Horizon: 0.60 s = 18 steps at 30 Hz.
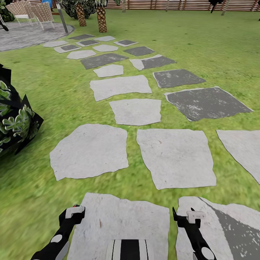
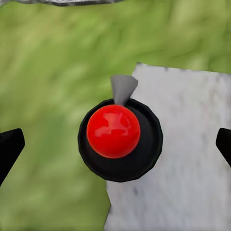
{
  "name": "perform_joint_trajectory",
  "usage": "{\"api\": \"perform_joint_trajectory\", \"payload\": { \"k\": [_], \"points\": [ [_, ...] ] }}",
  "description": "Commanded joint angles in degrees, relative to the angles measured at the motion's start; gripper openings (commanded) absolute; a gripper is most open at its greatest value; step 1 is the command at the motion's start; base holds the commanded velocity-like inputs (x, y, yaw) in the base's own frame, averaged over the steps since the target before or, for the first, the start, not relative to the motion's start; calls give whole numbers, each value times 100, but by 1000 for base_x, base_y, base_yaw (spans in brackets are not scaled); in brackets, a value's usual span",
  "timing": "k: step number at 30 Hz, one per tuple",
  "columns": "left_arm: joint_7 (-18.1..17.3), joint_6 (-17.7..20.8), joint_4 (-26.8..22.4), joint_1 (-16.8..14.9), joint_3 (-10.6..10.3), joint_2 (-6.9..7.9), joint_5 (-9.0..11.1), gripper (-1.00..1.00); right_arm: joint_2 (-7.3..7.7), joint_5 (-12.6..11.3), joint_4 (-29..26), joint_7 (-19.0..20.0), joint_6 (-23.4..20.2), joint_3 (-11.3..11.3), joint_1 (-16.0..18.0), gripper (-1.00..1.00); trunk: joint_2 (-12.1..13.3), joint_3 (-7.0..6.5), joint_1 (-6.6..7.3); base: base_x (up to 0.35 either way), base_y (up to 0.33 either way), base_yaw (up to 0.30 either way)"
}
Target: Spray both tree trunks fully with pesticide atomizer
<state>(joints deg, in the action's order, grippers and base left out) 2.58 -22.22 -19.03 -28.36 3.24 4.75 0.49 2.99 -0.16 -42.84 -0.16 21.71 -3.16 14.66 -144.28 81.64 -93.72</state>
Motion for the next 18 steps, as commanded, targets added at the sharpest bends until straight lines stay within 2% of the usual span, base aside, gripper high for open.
{"api": "perform_joint_trajectory", "payload": {
  "k": [1,8,18],
  "points": [
    [6,-19,5,-2,3,-1,4,100,0,-1,3,-2,17,-1,2,100,-1,3,1,0,0,0],
    [6,-20,5,-2,1,-1,4,100,0,-1,3,-2,17,-9,2,100,-4,61,-4,0,0,0],
    [6,-19,5,-2,-5,4,4,100,0,-1,3,-2,17,-9,2,100,-4,68,-4,0,0,0]
  ]
}}
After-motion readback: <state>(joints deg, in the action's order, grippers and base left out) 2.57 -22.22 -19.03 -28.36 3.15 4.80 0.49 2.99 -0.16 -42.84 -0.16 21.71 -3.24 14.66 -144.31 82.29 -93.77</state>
